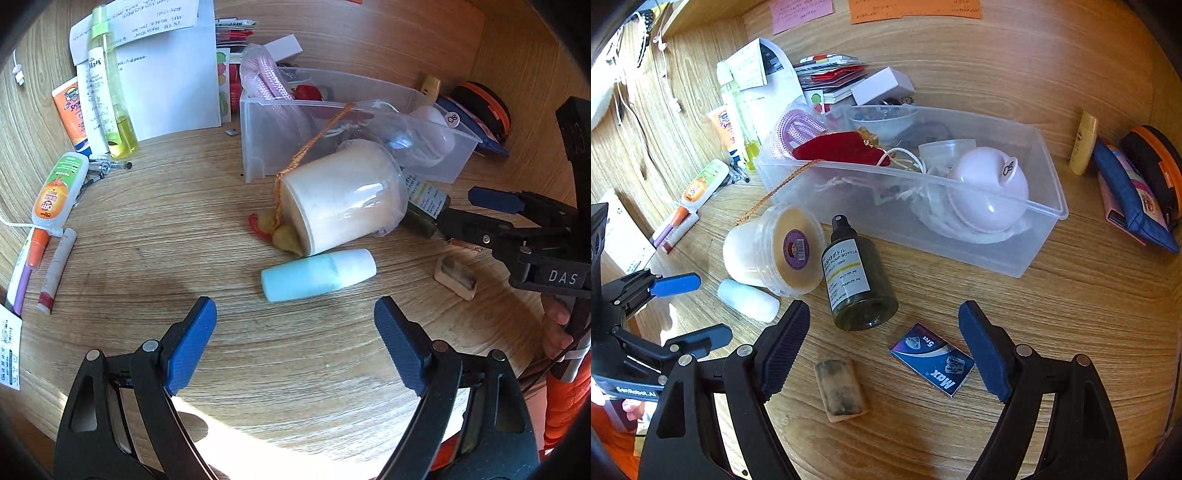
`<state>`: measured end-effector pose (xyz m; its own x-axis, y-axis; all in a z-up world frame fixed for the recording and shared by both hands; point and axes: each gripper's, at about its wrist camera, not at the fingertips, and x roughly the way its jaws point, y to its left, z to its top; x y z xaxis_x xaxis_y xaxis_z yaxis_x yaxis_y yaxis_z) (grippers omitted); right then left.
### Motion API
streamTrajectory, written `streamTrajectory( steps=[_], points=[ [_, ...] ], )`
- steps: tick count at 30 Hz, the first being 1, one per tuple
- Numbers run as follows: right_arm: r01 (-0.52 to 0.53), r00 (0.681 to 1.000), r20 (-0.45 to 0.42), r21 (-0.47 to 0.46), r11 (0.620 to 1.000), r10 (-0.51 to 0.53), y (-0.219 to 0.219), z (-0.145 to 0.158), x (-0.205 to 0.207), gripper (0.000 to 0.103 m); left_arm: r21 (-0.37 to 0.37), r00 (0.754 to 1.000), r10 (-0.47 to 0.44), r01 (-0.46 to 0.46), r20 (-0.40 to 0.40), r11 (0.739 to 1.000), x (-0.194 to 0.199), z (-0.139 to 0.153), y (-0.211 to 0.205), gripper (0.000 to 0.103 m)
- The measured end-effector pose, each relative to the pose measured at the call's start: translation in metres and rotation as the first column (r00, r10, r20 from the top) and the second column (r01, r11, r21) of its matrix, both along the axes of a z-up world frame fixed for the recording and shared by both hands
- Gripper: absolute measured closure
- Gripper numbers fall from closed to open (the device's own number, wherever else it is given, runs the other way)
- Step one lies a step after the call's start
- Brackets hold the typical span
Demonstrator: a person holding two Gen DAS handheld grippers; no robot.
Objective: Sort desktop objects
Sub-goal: 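Grasp the light blue tube with left gripper while right grasps dark green bottle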
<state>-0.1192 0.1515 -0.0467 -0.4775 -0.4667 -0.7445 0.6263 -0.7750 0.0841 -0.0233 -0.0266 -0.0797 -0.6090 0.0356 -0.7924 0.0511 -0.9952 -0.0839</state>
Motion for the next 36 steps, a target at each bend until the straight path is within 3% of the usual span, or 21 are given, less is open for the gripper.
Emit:
streamTrajectory(
  steps=[3, 9, 17, 20, 22, 31, 36],
  points=[
    [-0.017, 1.0, -0.011, 0.019, 1.0, 0.017, -0.006, -0.001, -0.003, 0.023, 0.038, 1.0, 0.023, -0.023, 0.011, 0.999, -0.003, -0.004, 0.002, 0.015],
    [-0.063, 0.998, -0.009, 0.057, 0.996, 0.064, -0.02, -0.006, -0.009, 0.023, 0.031, 0.998, 0.062, -0.062, -0.003, 0.998, -0.009, -0.005, 0.009, 0.015],
    [-0.109, 0.993, 0.05, 0.07, 0.992, 0.106, -0.032, -0.016, -0.02, 0.044, -0.015, 0.996, 0.09, -0.09, -0.019, 0.996, -0.021, -0.008, 0.019, 0.015],
    [-0.118, 0.99, 0.081, 0.061, 0.991, 0.113, -0.034, -0.021, -0.024, 0.059, -0.035, 0.993, 0.108, -0.109, -0.036, 0.993, -0.023, -0.009, 0.02, 0.018],
    [-0.117, 0.991, 0.077, 0.053, 0.992, 0.113, -0.033, -0.02, -0.023, 0.059, -0.071, 0.992, 0.115, -0.119, -0.05, 0.99, -0.023, -0.01, 0.022, 0.03],
    [-0.081, 0.997, 0.019, -0.002, 0.997, 0.081, -0.013, 0.0, -0.011, 0.062, -0.003, 0.992, 0.11, -0.111, -0.06, 0.994, -0.012, -0.006, 0.011, 0.03],
    [-0.05, 0.999, 0.003, -0.043, 0.998, 0.05, 0.005, 0.01, -0.003, 0.063, -0.003, 0.988, 0.11, -0.11, -0.107, 0.994, 0.0, 0.01, 0.011, 0.03]
  ],
)
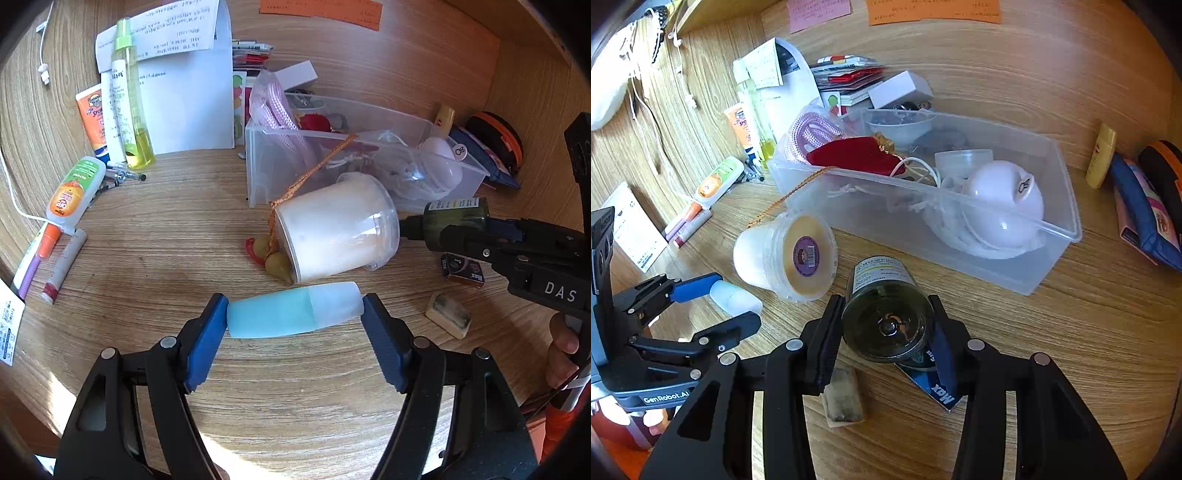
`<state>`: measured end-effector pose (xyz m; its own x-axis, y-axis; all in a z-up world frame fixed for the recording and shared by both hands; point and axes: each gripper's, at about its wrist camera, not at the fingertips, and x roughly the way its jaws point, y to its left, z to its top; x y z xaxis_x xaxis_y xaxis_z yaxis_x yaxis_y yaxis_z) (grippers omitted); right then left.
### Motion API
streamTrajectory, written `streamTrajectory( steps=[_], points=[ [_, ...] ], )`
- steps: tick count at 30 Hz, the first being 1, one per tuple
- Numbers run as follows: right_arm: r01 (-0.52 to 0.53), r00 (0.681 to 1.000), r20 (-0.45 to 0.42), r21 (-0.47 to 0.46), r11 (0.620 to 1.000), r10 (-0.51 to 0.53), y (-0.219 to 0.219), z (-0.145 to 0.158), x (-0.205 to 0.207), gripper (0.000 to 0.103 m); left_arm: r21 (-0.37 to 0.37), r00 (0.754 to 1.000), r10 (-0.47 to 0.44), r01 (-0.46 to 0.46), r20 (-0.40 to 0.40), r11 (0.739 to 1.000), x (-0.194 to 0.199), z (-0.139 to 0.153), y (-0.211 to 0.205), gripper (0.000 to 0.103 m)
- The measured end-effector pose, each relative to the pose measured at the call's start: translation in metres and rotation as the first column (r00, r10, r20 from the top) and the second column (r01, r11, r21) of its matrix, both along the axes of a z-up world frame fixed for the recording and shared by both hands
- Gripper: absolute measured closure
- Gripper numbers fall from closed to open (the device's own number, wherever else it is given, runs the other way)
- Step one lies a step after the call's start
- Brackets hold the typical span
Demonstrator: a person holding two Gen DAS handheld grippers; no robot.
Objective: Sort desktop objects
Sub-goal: 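Grasp the light blue tube with left gripper while right grasps dark green bottle, then carry the blue tube and green bottle over the clear box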
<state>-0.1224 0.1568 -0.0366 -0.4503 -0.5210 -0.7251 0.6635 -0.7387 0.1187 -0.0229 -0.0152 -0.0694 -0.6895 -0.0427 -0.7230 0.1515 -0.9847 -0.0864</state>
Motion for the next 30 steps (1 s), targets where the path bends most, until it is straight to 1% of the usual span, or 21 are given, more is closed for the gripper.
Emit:
streamTrajectory(
  steps=[6, 15, 20, 25, 30],
  points=[
    [0.013, 0.999, -0.042, -0.054, 0.998, -0.015, 0.013, 0.021, 0.007, 0.064, 0.007, 0.998, -0.01, 0.011, -0.067, 1.0, 0.006, 0.022, 0.0, 0.03],
    [0.031, 0.995, -0.094, -0.094, 0.995, -0.04, 0.019, 0.046, 0.013, 0.064, 0.019, 0.99, -0.034, 0.037, -0.135, 0.999, -0.006, 0.045, -0.004, 0.03],
    [0.046, 0.992, -0.11, -0.123, 0.991, -0.06, 0.022, 0.058, 0.01, 0.064, 0.012, 0.987, -0.053, 0.056, -0.153, 0.998, -0.017, 0.052, -0.004, 0.03],
    [0.064, 0.99, -0.117, -0.163, 0.984, -0.084, 0.023, 0.07, 0.005, 0.064, 0.028, 0.984, -0.084, 0.09, -0.16, 0.996, -0.033, 0.06, -0.007, 0.03],
    [0.081, 0.987, -0.121, -0.193, 0.978, -0.105, 0.02, 0.078, -0.007, 0.064, 0.007, 0.977, -0.114, 0.117, -0.182, 0.993, -0.052, 0.072, -0.007, 0.03]
  ],
)
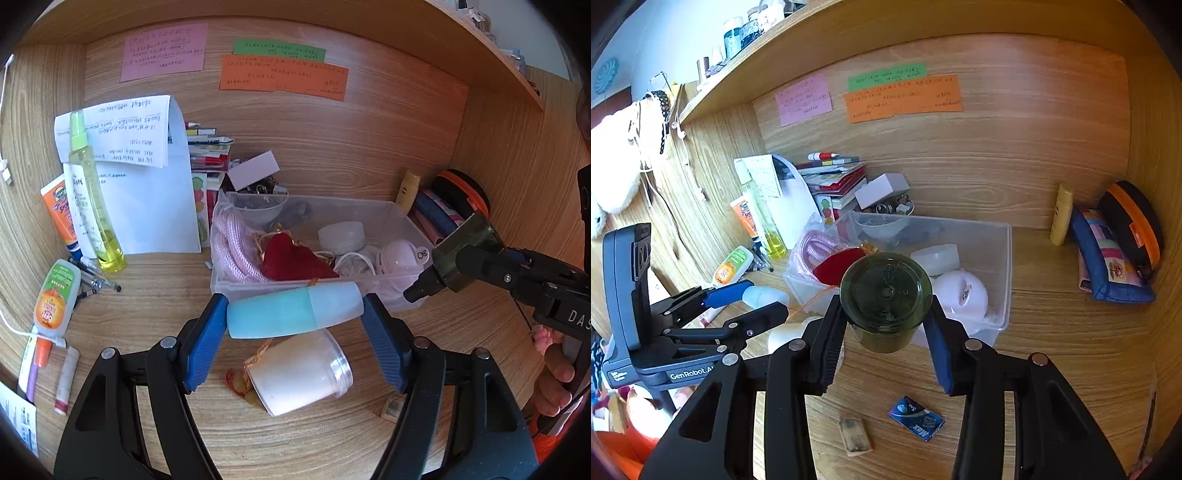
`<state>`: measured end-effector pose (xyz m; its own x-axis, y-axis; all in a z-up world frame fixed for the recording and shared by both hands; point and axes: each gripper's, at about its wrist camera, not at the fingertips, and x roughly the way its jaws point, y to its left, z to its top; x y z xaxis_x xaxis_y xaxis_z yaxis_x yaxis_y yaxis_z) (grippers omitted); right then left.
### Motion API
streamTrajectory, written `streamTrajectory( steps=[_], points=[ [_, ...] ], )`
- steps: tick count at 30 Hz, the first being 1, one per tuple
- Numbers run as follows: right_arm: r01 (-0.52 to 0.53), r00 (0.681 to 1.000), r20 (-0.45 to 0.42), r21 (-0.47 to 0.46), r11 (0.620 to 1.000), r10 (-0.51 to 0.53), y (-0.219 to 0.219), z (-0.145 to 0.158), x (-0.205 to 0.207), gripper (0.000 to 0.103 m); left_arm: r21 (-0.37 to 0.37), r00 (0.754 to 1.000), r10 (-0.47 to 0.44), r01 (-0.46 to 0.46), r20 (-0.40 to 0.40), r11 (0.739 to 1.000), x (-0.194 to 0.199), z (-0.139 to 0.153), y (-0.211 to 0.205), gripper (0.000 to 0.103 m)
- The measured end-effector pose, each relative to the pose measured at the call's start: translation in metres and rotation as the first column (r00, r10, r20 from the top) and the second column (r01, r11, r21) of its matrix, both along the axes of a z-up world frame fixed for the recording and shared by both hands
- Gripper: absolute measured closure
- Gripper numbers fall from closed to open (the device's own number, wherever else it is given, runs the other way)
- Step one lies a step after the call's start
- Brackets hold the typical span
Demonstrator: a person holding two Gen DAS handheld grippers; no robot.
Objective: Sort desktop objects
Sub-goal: 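Carry the blue tube and green bottle over the clear box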
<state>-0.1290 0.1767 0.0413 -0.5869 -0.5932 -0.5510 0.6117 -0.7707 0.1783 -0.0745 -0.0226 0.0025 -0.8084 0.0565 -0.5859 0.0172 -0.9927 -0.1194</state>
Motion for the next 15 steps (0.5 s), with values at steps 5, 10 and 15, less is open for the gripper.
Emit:
streamTrajectory(
  steps=[5, 10, 15],
  points=[
    [0.009, 1.0, -0.01, 0.004, 1.0, -0.009, -0.008, 0.005, -0.014, 0.064, -0.018, 1.0, -0.015, 0.015, -0.011, 1.0, -0.023, 0.008, -0.006, 0.03],
    [0.014, 1.0, -0.006, 0.015, 1.0, -0.014, -0.015, 0.005, -0.03, 0.064, 0.009, 1.0, -0.023, 0.023, -0.007, 1.0, -0.05, 0.016, -0.017, 0.03],
    [0.023, 1.0, 0.02, 0.026, 0.999, -0.024, -0.021, -0.003, -0.049, 0.064, 0.058, 0.999, -0.045, 0.044, 0.025, 0.997, -0.077, 0.016, -0.023, 0.03]
  ],
)
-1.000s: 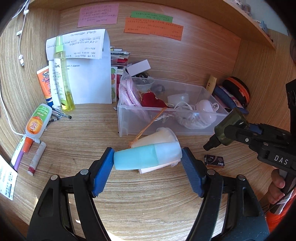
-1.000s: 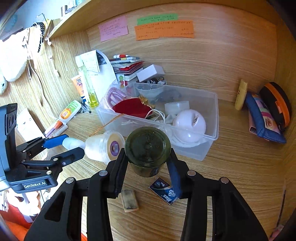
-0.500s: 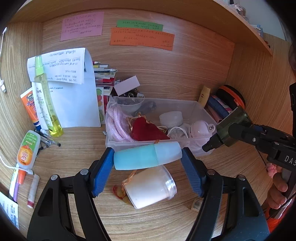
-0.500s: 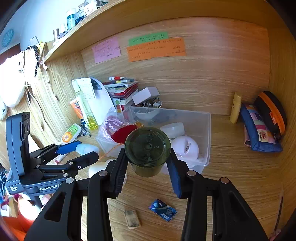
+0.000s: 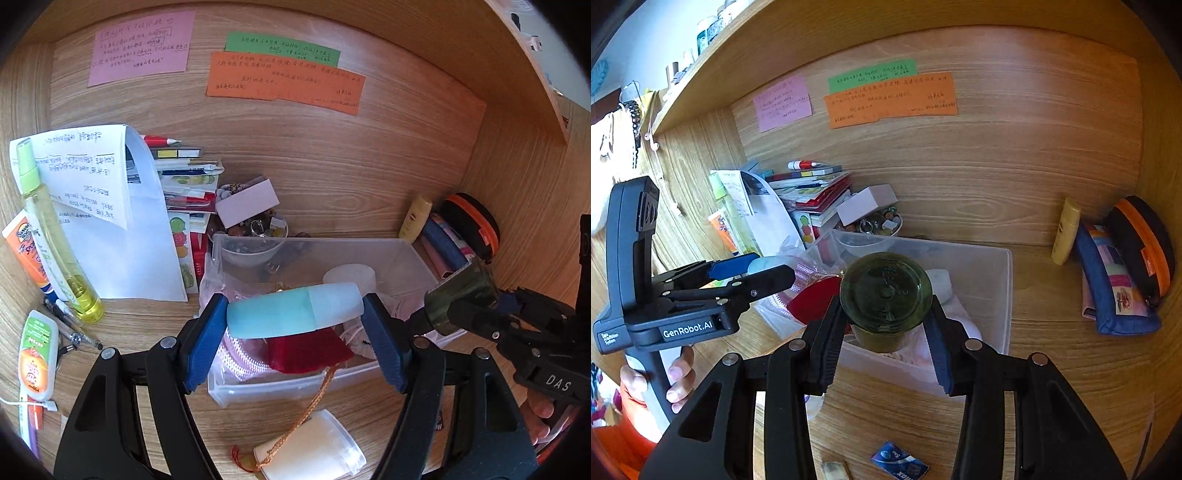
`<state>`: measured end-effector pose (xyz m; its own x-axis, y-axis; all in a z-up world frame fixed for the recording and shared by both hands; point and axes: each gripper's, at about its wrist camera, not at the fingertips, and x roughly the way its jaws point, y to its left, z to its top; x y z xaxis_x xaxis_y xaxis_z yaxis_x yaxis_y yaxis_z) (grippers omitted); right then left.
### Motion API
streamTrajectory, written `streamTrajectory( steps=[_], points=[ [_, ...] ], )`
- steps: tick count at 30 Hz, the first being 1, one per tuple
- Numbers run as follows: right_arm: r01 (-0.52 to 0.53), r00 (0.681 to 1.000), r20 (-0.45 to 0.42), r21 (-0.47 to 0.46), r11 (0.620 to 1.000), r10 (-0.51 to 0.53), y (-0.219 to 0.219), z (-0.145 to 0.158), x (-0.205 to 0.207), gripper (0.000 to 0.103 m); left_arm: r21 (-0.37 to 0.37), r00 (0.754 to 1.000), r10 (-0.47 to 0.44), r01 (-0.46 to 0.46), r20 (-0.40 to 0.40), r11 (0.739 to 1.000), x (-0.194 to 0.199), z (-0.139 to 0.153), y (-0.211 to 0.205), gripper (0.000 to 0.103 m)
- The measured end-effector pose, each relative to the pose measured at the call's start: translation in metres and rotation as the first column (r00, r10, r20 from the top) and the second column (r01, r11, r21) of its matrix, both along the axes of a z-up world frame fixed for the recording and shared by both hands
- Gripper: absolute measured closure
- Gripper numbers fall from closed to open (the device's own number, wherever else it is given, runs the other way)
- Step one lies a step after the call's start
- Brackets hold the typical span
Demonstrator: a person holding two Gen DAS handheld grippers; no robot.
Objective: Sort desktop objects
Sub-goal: 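Carry the blue tube and green bottle over the clear box, then open both grippers to release the tube and bottle into the box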
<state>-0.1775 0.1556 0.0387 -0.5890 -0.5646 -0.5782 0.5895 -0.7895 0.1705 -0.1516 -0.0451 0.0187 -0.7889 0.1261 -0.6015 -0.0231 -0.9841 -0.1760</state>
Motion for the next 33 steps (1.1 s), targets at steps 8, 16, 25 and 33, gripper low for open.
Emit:
streamTrajectory(
  steps=[8, 16, 25, 33],
  points=[
    [-0.006, 0.998, 0.057, 0.016, 1.0, 0.005, -0.008, -0.02, -0.021, 0.064, 0.017, 0.999, -0.015, 0.014, 0.038, 1.0, -0.025, -0.014, 0.006, 0.03],
    [-0.025, 0.997, 0.076, 0.027, 0.999, 0.023, -0.016, -0.031, -0.031, 0.064, -0.074, 1.0, -0.004, 0.005, 0.022, 0.997, -0.031, -0.019, 0.017, 0.03],
    [-0.024, 0.997, 0.075, 0.037, 0.999, 0.021, -0.019, -0.036, -0.034, 0.062, -0.111, 1.0, -0.012, 0.013, 0.014, 0.994, -0.031, -0.023, 0.021, 0.026],
    [0.007, 0.997, 0.078, 0.043, 0.999, -0.01, -0.018, -0.035, -0.037, 0.058, -0.076, 0.999, -0.029, 0.031, 0.023, 0.997, -0.029, -0.021, 0.018, 0.025]
  ],
)
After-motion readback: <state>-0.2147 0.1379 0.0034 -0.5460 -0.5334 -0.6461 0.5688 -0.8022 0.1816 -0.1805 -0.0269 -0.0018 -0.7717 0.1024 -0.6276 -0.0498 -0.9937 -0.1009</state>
